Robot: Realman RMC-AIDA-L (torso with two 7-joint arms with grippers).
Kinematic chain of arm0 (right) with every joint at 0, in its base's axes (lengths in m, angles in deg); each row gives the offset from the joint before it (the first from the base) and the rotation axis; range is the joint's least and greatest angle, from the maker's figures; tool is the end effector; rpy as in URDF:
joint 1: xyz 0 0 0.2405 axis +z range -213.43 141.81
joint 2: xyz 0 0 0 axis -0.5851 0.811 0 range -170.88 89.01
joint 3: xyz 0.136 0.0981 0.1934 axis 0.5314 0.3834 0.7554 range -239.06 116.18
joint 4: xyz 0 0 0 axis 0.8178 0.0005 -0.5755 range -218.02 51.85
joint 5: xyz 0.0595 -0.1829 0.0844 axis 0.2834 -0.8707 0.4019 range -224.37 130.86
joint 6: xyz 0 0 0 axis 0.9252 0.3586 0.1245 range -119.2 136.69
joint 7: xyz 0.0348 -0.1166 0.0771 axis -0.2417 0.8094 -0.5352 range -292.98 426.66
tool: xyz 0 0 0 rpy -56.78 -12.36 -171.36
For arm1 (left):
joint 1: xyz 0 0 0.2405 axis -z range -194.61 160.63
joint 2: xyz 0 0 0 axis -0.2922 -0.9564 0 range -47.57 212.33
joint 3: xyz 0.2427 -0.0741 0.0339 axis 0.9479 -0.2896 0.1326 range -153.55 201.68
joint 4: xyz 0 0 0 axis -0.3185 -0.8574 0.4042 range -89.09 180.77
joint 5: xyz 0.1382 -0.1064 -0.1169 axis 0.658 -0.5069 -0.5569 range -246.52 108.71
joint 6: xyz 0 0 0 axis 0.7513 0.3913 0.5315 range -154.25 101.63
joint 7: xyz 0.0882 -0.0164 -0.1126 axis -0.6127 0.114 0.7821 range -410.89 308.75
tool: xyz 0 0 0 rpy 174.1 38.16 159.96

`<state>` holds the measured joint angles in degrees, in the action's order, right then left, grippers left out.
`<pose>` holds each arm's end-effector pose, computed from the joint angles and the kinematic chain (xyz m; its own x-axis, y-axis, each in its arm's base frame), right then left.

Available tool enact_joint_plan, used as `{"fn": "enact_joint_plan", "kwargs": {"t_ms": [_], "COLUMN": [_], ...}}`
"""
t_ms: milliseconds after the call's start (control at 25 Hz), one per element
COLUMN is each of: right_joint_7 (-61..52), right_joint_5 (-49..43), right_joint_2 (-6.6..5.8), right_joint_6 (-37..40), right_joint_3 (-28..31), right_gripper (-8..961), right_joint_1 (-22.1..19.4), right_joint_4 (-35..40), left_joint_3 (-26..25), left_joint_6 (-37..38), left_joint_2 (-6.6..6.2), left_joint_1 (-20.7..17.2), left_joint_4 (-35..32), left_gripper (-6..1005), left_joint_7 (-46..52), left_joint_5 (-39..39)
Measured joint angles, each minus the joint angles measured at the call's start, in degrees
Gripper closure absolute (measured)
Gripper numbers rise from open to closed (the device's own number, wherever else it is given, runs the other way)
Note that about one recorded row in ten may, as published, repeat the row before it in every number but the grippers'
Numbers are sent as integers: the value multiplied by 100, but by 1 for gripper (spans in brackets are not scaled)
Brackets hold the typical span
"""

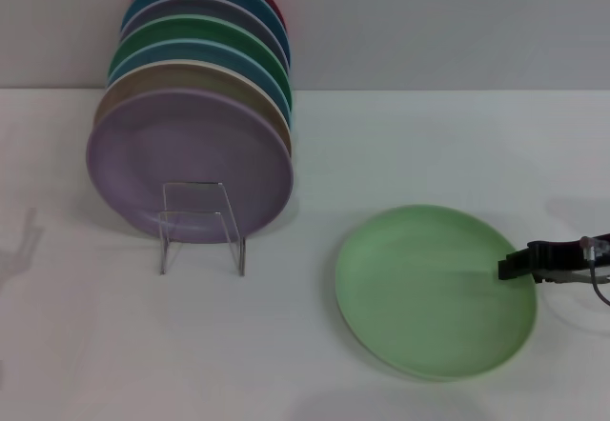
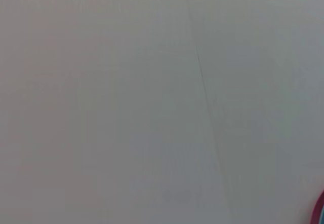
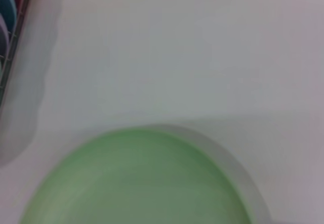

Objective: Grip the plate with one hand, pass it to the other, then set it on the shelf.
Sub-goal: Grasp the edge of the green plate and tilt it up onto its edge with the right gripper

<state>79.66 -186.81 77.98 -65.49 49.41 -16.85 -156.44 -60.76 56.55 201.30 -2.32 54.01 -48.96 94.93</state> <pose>0.2777 0.3347 0.0251 0.1921 -0.9203 -0.3409 -0.9321 -0.0623 -0.3568 -0.3594 0.2710 0.0385 0.8036 -0.2378 0.5457 0.5701 0.0442 -0.8204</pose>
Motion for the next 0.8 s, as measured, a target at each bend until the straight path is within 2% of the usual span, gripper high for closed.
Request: {"fn": "enact_joint_plan", "kwargs": {"t_ms": [120,320,800], "right_joint_7": [-16,-21,-50], "right_joint_5": [-61,-61,-68], "right_joint_2": [0,0,-25], "right_joint_6": [-3,-3,-113], "right_joint_3": [5,0,62], "right_gripper": [537,690,681], "right_joint_1": [63,88,115], "right_joint_4": [97,108,69], "left_joint_3": [0,1,16], "left_joint_6": [2,3,-5], "left_joint_2": [-1,-1,-1], "left_joint_1": [0,9,34], "left_joint_4": [0,0,0], "left_gripper": [197,197,198], "left_joint_7": [0,0,0], "left_joint_5": [0,0,0]}}
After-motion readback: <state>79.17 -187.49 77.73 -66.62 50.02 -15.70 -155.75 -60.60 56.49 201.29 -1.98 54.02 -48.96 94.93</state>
